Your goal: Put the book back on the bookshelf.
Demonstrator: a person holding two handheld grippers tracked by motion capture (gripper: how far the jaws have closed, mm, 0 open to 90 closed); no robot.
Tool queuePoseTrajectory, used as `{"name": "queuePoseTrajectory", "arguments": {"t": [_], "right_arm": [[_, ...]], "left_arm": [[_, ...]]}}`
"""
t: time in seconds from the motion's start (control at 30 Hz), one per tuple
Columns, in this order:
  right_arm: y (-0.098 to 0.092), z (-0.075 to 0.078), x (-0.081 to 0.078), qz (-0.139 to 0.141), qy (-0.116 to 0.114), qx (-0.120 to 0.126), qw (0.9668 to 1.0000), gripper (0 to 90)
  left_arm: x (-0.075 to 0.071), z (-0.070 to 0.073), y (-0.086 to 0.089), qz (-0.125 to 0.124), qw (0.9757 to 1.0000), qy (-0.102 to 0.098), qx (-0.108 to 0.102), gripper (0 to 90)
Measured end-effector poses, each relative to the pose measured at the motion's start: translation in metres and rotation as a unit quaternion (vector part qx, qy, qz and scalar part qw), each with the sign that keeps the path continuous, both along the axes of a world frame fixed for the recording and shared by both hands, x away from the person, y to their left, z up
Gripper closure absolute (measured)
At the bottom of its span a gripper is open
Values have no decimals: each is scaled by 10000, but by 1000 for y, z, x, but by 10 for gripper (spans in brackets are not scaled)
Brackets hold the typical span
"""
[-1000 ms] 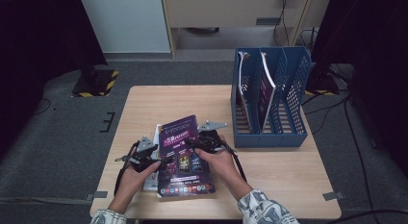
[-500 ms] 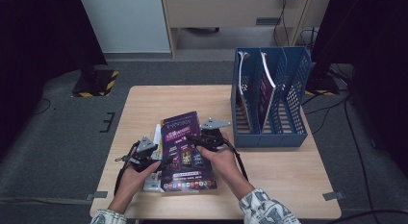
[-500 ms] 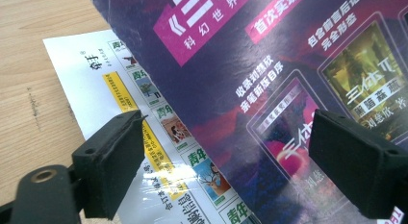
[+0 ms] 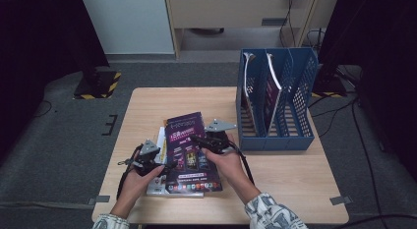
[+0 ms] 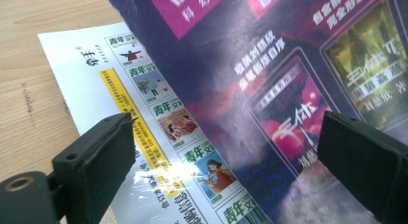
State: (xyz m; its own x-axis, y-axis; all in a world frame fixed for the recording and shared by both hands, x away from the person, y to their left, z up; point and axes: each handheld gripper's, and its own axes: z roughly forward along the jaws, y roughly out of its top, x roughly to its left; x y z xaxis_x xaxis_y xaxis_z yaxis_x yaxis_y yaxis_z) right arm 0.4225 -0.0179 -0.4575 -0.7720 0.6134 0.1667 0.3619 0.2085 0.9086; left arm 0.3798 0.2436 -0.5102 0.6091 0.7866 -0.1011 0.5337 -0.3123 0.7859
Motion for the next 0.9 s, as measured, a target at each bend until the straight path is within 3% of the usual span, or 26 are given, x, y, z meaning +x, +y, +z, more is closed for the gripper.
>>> {"name": "queuePoseTrajectory", "arguments": {"t": [0.43, 0.9], "right_arm": [[-4, 11, -3, -20, -409, 60, 9991, 804], [-5, 18, -6, -77, -626, 172, 9979, 810]], "left_arm": [[0, -4, -6, -103, 9998, 151, 67, 47], [1, -7, -10, -210, 9991, 324, -177, 62]]}}
